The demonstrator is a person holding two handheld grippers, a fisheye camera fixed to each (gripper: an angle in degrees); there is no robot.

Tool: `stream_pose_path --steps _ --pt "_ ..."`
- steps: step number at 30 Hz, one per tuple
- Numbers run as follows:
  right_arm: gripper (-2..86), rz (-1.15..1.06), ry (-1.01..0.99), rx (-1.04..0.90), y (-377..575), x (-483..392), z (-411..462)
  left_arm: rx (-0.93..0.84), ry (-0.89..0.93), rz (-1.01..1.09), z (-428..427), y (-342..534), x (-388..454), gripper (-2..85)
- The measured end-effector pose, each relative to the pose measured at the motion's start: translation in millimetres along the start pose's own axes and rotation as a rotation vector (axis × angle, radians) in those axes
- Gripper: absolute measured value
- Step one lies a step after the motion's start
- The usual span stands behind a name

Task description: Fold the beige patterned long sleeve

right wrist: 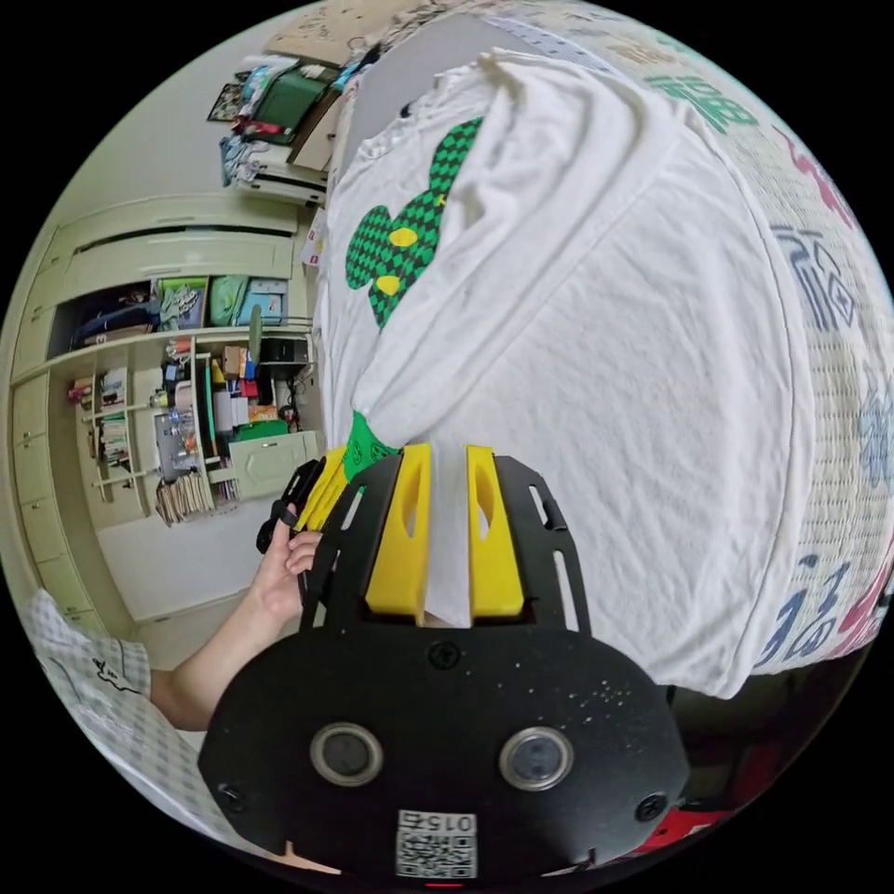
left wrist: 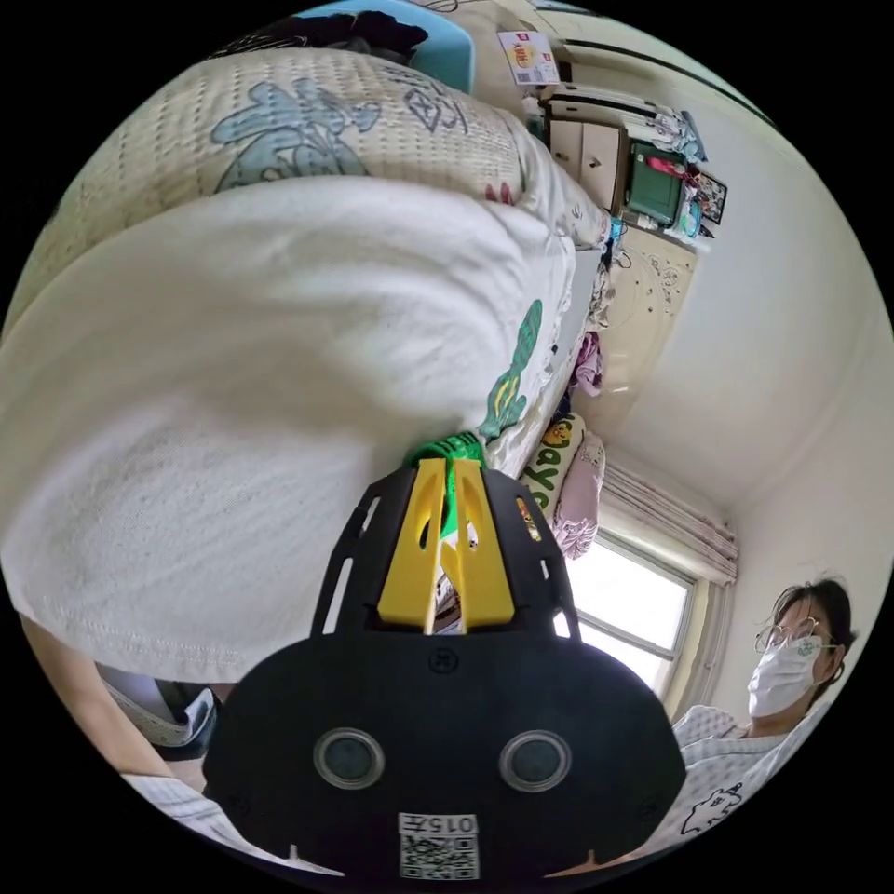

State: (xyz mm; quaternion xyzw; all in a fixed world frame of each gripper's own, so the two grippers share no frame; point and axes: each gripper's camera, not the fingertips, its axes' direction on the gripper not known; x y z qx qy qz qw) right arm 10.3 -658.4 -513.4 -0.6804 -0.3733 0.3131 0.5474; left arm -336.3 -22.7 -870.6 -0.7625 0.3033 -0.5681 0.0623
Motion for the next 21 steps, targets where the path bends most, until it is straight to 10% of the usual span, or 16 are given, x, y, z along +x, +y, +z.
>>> stream_pose_path --steps 15,21 --pt "0.1 0.055 -0.021 -0.109 -6 -8 -32 -0.152 -0.144 0.067 -6 3 30 -0.3" --pt "0.0 0.111 0.002 -0.134 -10 10 -47 -0.138 -0.469 0.116 -17 2 46 4.4"
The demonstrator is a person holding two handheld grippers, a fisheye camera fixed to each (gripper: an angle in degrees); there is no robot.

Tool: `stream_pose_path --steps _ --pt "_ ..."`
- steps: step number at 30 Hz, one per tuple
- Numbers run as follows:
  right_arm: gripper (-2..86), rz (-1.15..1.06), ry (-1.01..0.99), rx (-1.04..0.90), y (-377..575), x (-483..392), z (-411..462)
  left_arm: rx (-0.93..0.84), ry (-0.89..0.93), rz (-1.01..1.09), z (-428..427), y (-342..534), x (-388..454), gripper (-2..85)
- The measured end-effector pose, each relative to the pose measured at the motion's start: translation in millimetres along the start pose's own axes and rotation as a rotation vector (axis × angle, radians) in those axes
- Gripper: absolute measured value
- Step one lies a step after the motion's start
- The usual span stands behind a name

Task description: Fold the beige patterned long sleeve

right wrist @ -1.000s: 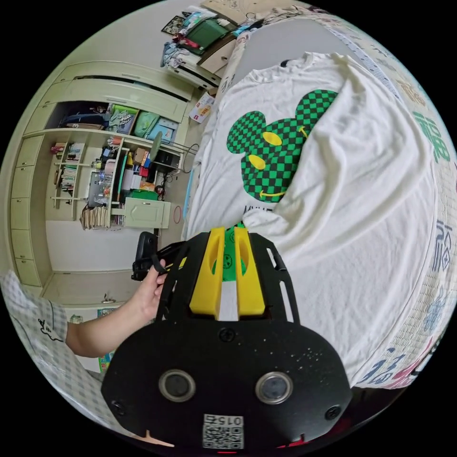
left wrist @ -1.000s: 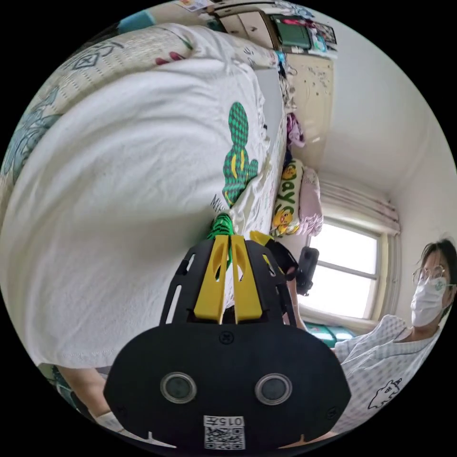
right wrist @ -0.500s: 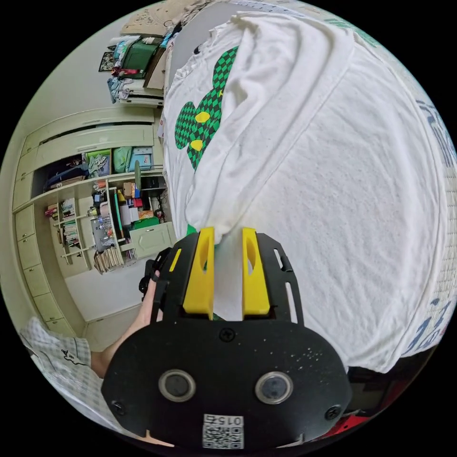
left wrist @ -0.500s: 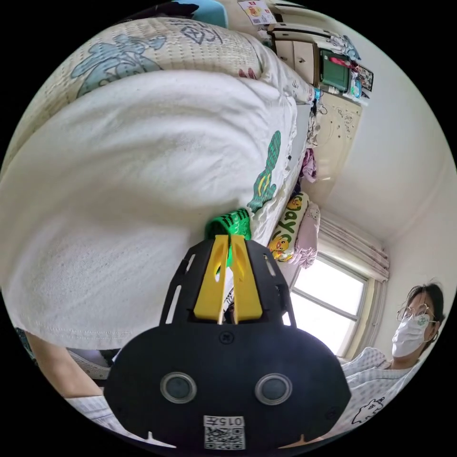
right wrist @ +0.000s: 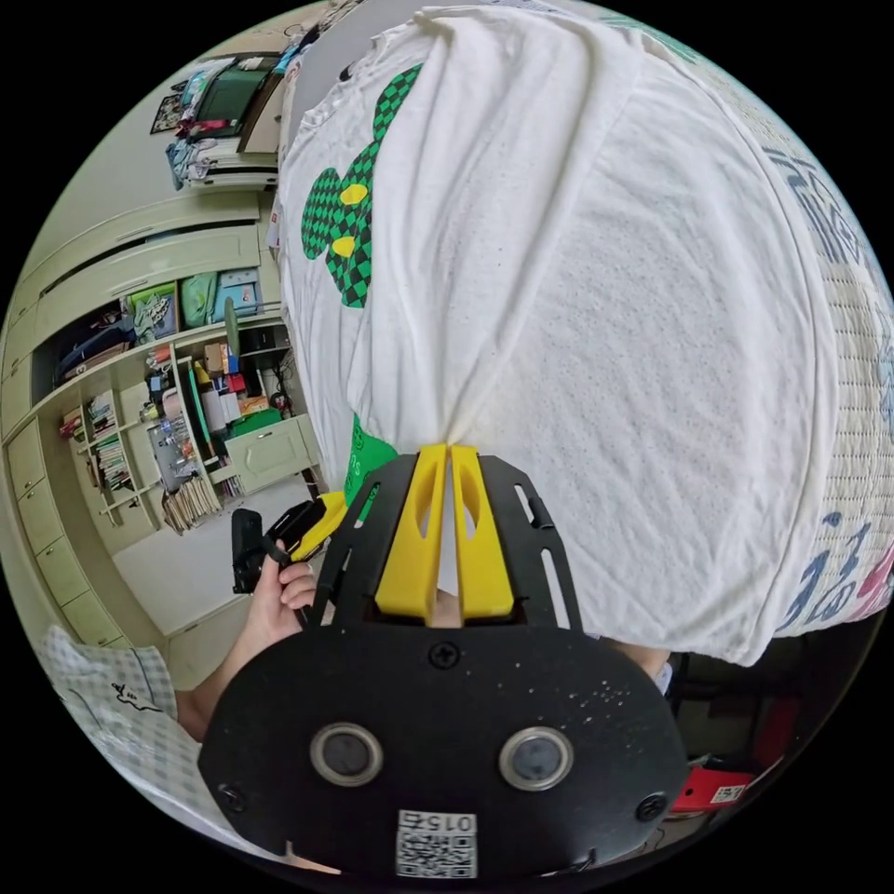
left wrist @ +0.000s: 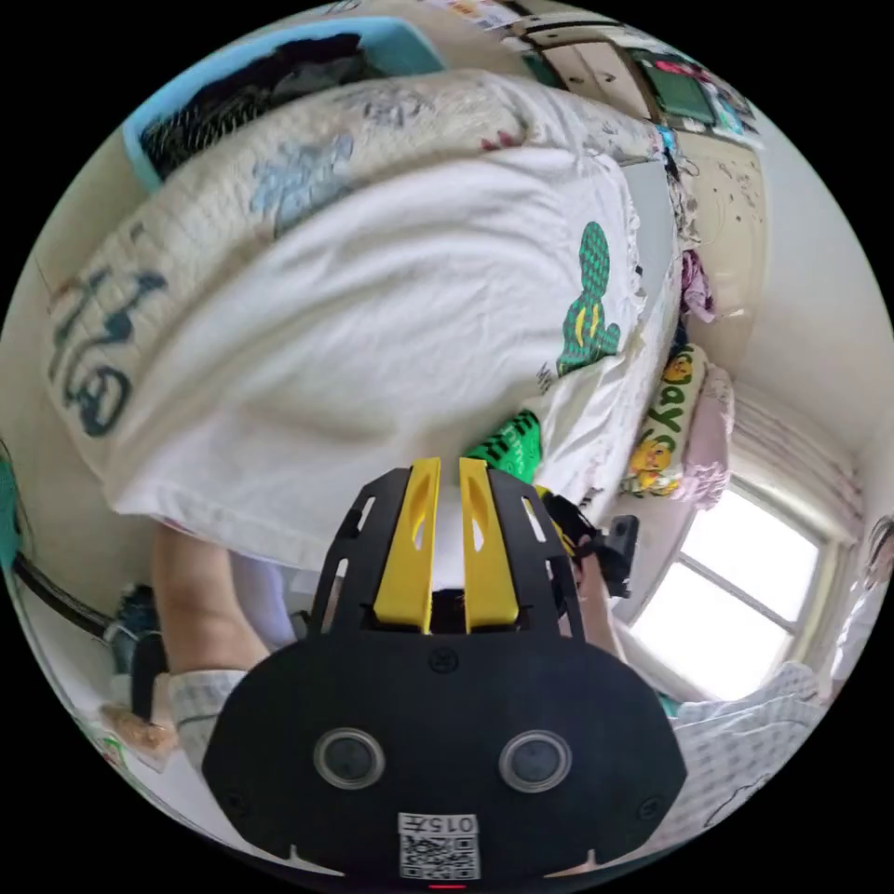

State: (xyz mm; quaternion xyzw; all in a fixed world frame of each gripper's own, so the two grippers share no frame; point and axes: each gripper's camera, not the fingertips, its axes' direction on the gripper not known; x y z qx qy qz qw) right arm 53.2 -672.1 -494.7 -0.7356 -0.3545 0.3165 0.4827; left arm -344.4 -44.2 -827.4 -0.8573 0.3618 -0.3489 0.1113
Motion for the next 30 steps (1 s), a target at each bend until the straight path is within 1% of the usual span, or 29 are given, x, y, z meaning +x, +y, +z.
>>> stream_pose_path --steps 1,2,3,5,6,7,8,9,10,11,14,15,17,20,25,30 --pt "0.0 -0.002 -0.008 -0.008 -3 1 -2 0.031 -0.073 0.067 -11 -6 14 6.2" --pt "0.0 -0.005 -0.006 -0.01 -5 0 -3 0.035 -0.094 0.142 -15 -16 31 7.6" --pt "-0.1 -0.016 0.002 -0.012 -7 -2 -6 0.027 -0.089 0.182 -14 -23 40 8.1" --pt "-0.1 -0.016 -0.002 -0.009 -8 -3 -10 -0.047 -0.052 0.319 7 -59 80 10.0" --pt "-0.1 -0.007 -0.019 -0.003 -9 -3 -13 -0.071 -0.041 0.346 16 -68 90 10.1" --pt "-0.1 0.005 -0.035 0.003 -10 -2 -17 -0.131 -0.029 0.391 36 -86 107 10.3" --pt "-0.1 0.011 -0.039 0.004 -11 -2 -19 -0.198 -0.026 0.412 57 -100 120 9.7" --pt "-0.1 0.017 -0.042 0.007 -12 -2 -24 -0.228 -0.026 0.428 66 -105 125 9.4" --pt "-0.1 0.018 -0.04 0.008 -13 -3 -28 -0.272 -0.045 0.457 83 -113 135 6.3" --pt "-0.1 0.017 -0.037 0.007 -14 -4 -30 -0.285 -0.094 0.484 93 -118 143 3.5" --pt "-0.1 0.014 -0.017 0.002 -16 -9 -41 -0.275 -0.197 0.52 97 -126 159 -0.1" --pt "-0.1 0.01 -0.009 0.002 -17 -11 -45 -0.264 -0.221 0.528 94 -127 163 -0.2" --pt "-0.1 0.001 0.003 0.001 -19 -15 -50 -0.23 -0.333 0.576 87 -127 174 -0.6" --pt "-0.1 -0.007 0.023 -0.021 -27 -22 -52 -0.245 -0.422 0.604 93 -128 180 -0.7" --pt "0.0 -0.06 0.101 -0.057 -46 -44 -58 -0.264 -0.547 0.659 115 -123 193 -0.5" --pt "0.1 -0.065 0.105 -0.077 -59 -56 -74 -0.27 -0.649 0.726 128 -114 201 0.8"
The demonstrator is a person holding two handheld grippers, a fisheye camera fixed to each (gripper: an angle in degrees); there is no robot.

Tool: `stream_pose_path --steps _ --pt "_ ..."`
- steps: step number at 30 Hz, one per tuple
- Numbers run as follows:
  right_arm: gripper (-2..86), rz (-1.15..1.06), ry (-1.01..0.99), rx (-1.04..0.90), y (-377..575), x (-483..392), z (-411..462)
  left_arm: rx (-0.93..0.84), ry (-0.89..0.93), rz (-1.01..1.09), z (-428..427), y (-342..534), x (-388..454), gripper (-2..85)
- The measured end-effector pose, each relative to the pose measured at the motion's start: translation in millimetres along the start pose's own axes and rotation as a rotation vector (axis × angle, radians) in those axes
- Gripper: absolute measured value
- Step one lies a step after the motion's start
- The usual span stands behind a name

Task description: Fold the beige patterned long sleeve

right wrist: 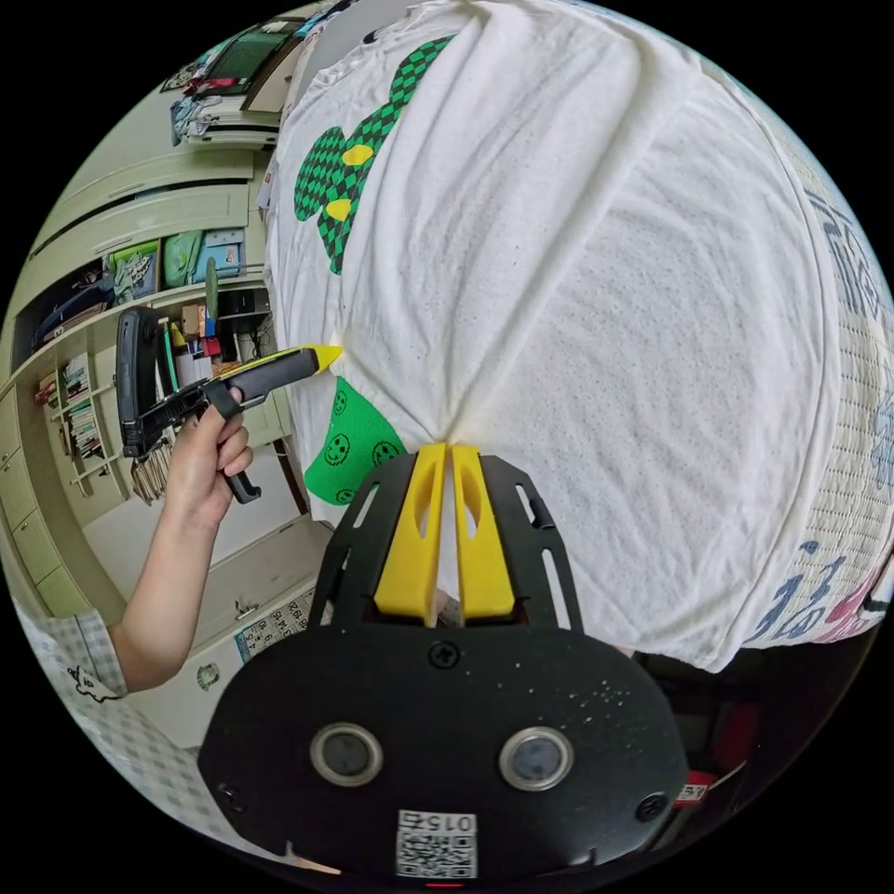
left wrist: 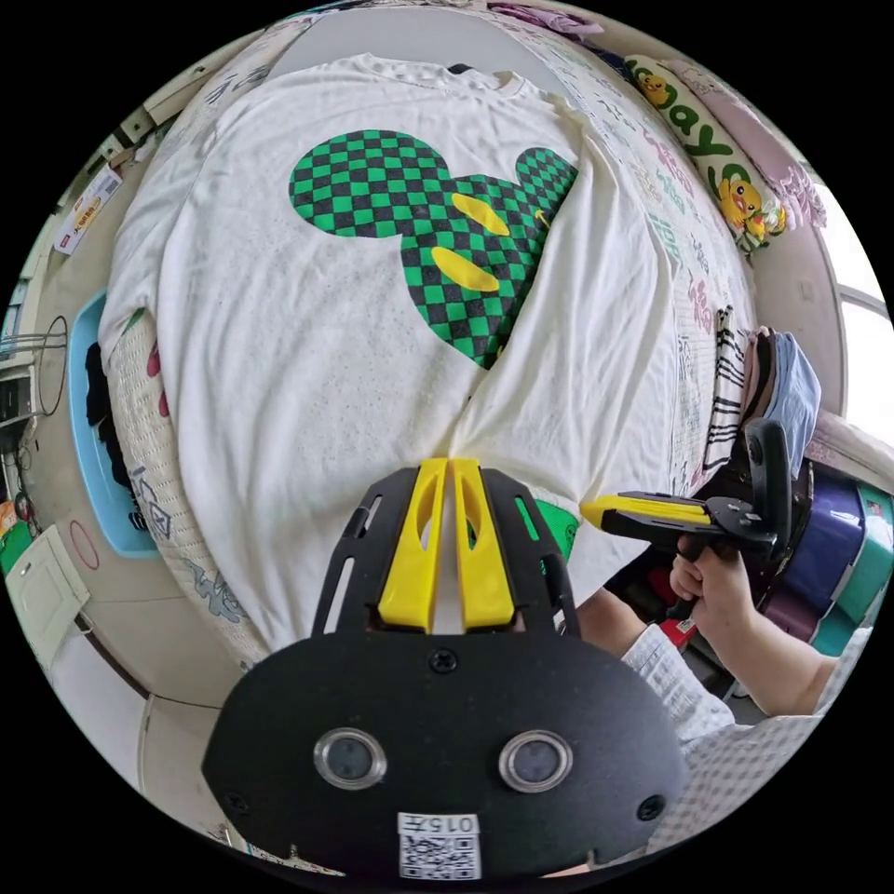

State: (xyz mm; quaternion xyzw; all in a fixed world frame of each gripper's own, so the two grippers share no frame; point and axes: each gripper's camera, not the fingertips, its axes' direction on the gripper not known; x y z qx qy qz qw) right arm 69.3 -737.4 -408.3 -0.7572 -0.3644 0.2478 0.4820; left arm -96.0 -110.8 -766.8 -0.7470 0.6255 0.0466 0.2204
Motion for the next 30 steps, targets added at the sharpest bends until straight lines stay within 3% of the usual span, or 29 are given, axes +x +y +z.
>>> stream_pose_path --steps 8,14,21,26,30 --pt "0.1 0.006 -0.029 0.008 -3 3 -47 0.075 0.174 -0.127 17 36 -47 5.6" --pt "0.1 -0.014 0.091 0.004 -25 -25 -91 0.206 0.292 -0.309 22 107 -119 5.7" --pt "0.5 -0.265 0.179 0.071 -113 -163 -99 0.578 0.593 -0.781 45 218 -266 8.3" --pt "1.0 -0.477 0.2 0.074 -188 -286 -49 0.806 0.988 -1.113 122 253 -382 11.3" --pt "1.6 -0.522 0.208 0.06 -254 -359 0 0.822 1.131 -1.21 174 235 -438 12.5"
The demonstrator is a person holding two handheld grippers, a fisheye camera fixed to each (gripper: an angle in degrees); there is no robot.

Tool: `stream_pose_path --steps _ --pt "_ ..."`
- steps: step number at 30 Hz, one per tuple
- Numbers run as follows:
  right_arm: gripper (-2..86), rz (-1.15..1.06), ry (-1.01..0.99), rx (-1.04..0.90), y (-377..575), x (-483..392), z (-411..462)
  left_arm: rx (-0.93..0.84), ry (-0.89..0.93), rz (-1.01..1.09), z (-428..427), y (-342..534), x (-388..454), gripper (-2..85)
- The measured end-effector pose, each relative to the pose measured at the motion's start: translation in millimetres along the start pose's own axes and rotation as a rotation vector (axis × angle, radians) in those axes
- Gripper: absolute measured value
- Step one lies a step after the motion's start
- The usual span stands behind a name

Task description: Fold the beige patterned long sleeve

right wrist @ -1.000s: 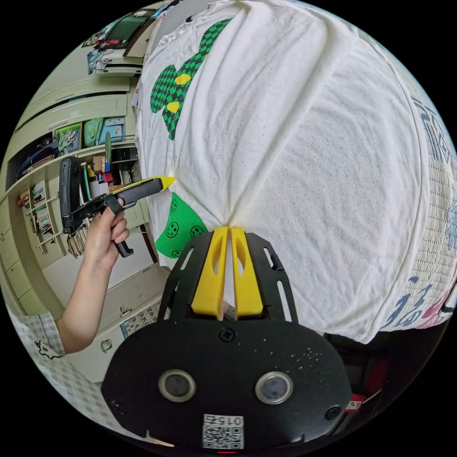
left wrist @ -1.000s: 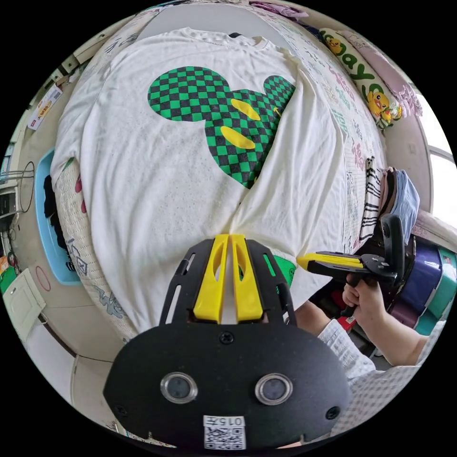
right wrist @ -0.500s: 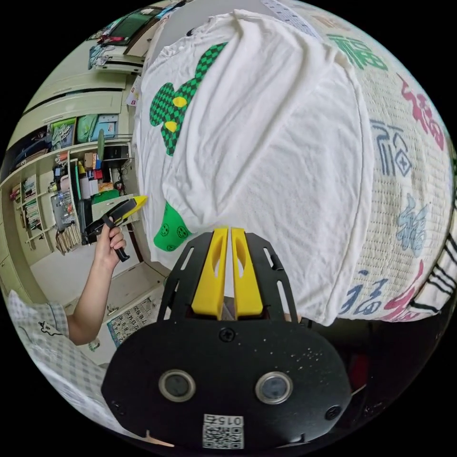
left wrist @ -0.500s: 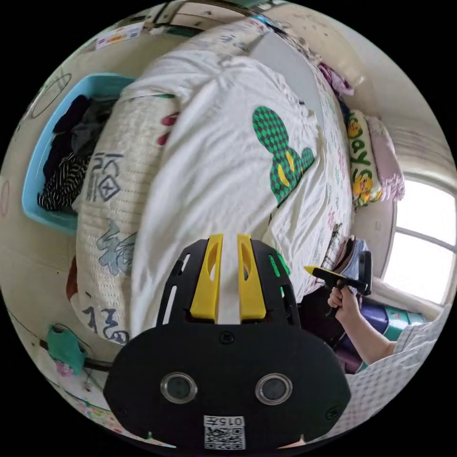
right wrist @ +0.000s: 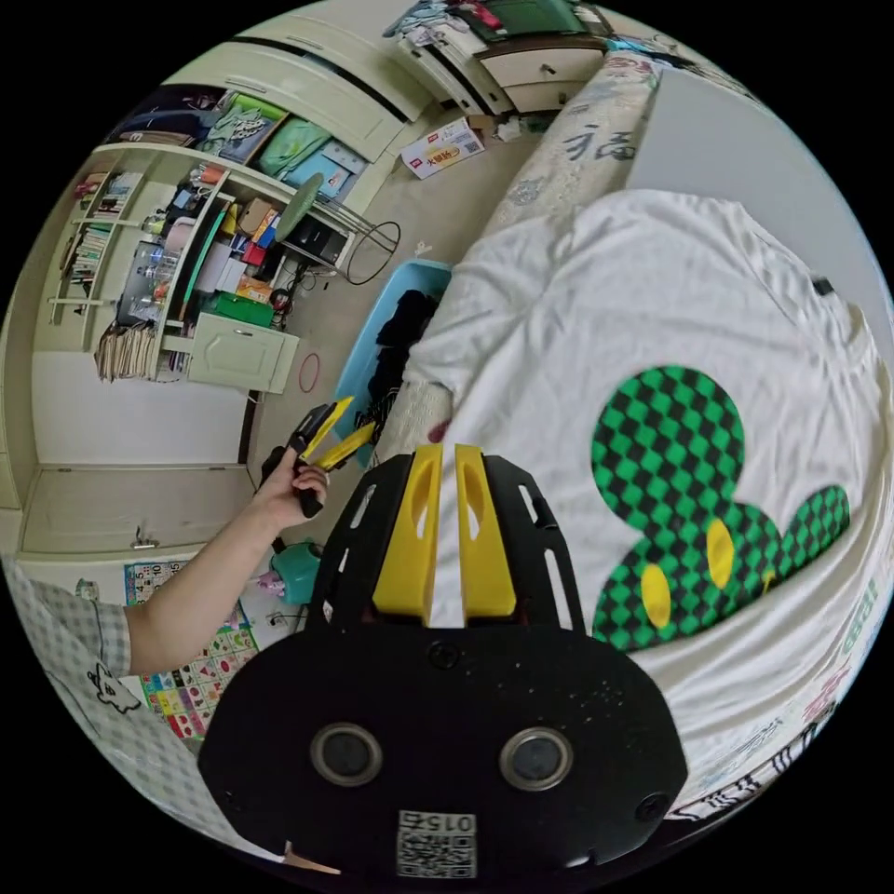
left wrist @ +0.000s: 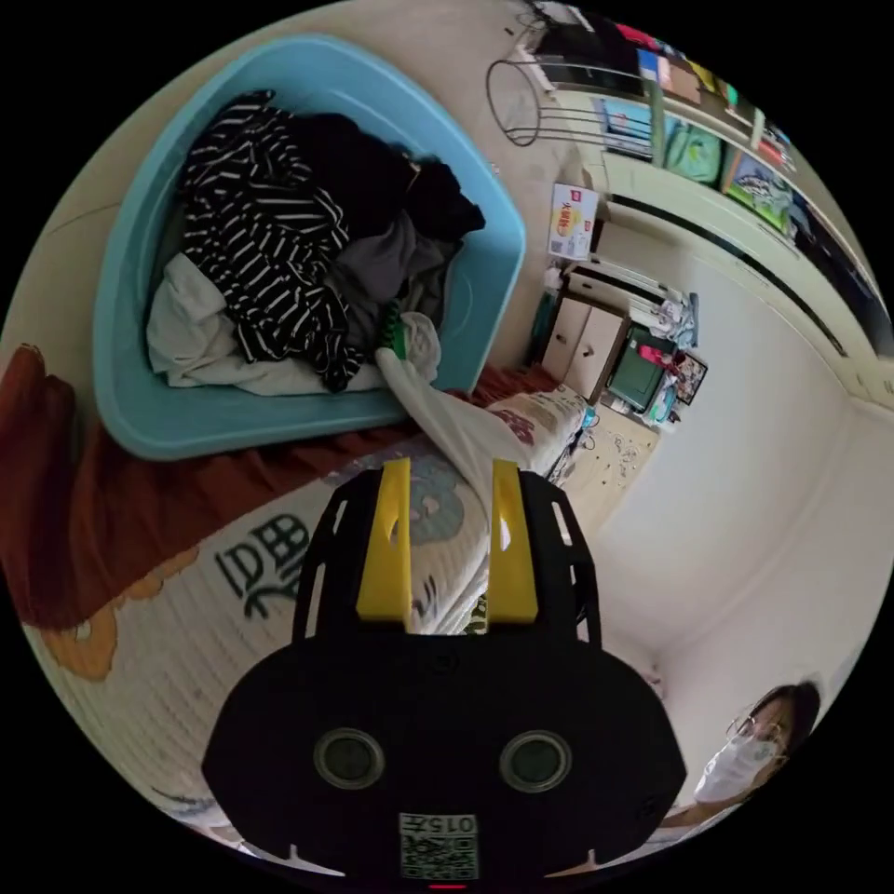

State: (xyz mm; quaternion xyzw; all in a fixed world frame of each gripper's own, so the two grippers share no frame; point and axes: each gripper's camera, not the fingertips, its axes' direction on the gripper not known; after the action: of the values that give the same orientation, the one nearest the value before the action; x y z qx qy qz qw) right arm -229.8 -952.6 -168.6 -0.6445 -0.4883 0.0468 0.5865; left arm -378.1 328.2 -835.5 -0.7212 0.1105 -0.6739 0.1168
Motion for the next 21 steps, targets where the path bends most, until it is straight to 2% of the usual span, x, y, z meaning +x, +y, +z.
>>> stream_pose_path --steps 6,8,12,15,17,19,21 --pt "1.2 -0.007 0.19 -0.077 -70 -16 53 -0.101 -0.058 -0.089 67 -98 -45 13.6" --pt "0.6 -0.009 0.241 -0.113 -76 -15 69 -0.156 -0.118 -0.066 95 -130 -55 13.6" --pt "-0.2 -0.069 0.312 -0.09 -71 -20 86 -0.154 -0.151 -0.01 126 -163 -65 13.4" --pt "-0.4 -0.057 0.318 -0.075 -65 -13 95 -0.172 -0.171 -0.004 149 -178 -74 12.1" --pt "-0.6 -0.041 0.303 -0.07 -62 -4 100 -0.269 -0.229 -0.01 171 -182 -78 7.8" --pt "-0.7 -0.01 0.263 -0.066 -56 12 106 -0.232 -0.254 0.046 170 -179 -66 2.6" --pt "-0.6 0.016 0.23 -0.073 -53 25 110 -0.176 -0.229 0.089 158 -175 -52 1.6"
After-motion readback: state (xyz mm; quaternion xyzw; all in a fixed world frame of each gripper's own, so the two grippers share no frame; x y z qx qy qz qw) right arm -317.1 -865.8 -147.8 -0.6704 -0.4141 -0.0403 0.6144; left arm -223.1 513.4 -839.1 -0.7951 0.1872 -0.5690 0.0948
